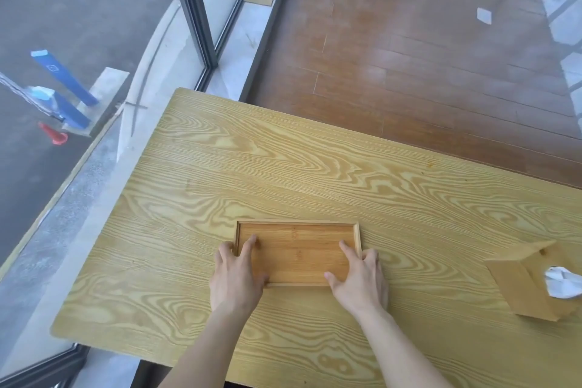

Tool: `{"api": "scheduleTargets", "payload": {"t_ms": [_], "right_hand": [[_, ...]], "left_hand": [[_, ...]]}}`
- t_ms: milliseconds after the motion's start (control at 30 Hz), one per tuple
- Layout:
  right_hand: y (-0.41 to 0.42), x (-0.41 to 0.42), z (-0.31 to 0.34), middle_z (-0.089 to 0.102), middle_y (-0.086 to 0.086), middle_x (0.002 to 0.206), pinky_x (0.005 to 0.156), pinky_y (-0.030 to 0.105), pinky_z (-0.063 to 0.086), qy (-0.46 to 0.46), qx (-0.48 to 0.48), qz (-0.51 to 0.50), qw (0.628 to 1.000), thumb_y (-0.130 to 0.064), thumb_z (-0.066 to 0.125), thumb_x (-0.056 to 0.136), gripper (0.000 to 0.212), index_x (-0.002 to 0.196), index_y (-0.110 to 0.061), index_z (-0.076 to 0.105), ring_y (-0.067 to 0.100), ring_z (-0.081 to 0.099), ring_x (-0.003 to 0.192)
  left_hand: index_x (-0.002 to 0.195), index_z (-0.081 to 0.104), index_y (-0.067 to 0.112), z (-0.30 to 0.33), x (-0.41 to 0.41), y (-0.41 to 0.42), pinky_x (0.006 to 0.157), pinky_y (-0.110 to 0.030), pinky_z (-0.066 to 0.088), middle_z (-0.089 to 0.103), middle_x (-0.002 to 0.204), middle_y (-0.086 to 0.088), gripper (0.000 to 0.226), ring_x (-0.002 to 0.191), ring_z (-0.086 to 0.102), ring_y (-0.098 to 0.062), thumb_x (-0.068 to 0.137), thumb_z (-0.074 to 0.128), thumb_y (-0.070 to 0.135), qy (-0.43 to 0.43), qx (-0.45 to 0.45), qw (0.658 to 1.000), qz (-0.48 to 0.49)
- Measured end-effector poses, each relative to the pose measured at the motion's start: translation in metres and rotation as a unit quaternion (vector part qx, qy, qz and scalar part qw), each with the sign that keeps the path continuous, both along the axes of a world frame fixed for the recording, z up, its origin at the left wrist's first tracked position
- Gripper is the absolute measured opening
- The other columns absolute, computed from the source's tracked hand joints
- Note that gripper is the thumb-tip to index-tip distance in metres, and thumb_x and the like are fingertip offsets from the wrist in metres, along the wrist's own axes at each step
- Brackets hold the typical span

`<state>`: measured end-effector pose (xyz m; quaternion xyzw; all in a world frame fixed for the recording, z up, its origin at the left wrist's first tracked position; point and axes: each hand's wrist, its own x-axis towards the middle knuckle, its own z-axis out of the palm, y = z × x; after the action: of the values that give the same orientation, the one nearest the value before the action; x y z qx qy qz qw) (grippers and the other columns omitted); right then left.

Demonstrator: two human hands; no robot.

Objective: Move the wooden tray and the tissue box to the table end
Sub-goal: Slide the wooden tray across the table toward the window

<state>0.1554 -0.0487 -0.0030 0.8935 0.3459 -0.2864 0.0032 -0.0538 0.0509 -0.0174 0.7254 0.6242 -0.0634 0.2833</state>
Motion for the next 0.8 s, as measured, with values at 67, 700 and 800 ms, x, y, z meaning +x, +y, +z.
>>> {"api": "scheduleTargets", "payload": {"t_ms": [67, 700, 800], "right_hand": [[0.013, -0.009, 0.001, 0.038, 0.002, 0.122, 0.087, 0.038, 0.055, -0.003, 0.009, 0.016, 1.000, -0.056, 0.073, 0.085, 0.082, 0.156, -0.041, 0.034, 0.024, 0.053, 0.113], [0.195, -0.128, 0.008, 0.042, 0.010, 0.133, 0.094, 0.041, 0.051, -0.014, 0.061, 0.257, 0.964, -0.056, 0.065, 0.090, 0.072, 0.154, -0.032, 0.043, 0.029, 0.049, 0.120], [0.225, -0.147, 0.007, 0.042, 0.013, 0.139, 0.105, 0.044, 0.046, -0.018, 0.072, 0.291, 0.954, -0.056, 0.065, 0.090, 0.071, 0.153, -0.029, 0.045, 0.031, 0.046, 0.126]], "left_hand": [[0.150, 0.032, 0.042, 0.002, -0.011, 0.007, 0.084, -0.040, 0.056, 0.033, 0.140, -0.007, 0.085, 0.129, 0.042, -0.027, 0.078, 0.079, 0.046, -0.007, 0.004, 1.000, 0.023], [0.149, 0.039, 0.033, 0.011, -0.138, 0.049, 0.080, -0.039, 0.053, 0.035, 0.140, -0.012, 0.067, 0.125, 0.049, -0.032, 0.090, 0.068, 0.030, -0.039, 0.026, 0.957, 0.285], [0.150, 0.037, 0.033, 0.007, -0.148, 0.051, 0.084, -0.042, 0.052, 0.033, 0.143, -0.015, 0.065, 0.123, 0.051, -0.035, 0.092, 0.065, 0.031, -0.042, 0.011, 0.945, 0.323]]}}
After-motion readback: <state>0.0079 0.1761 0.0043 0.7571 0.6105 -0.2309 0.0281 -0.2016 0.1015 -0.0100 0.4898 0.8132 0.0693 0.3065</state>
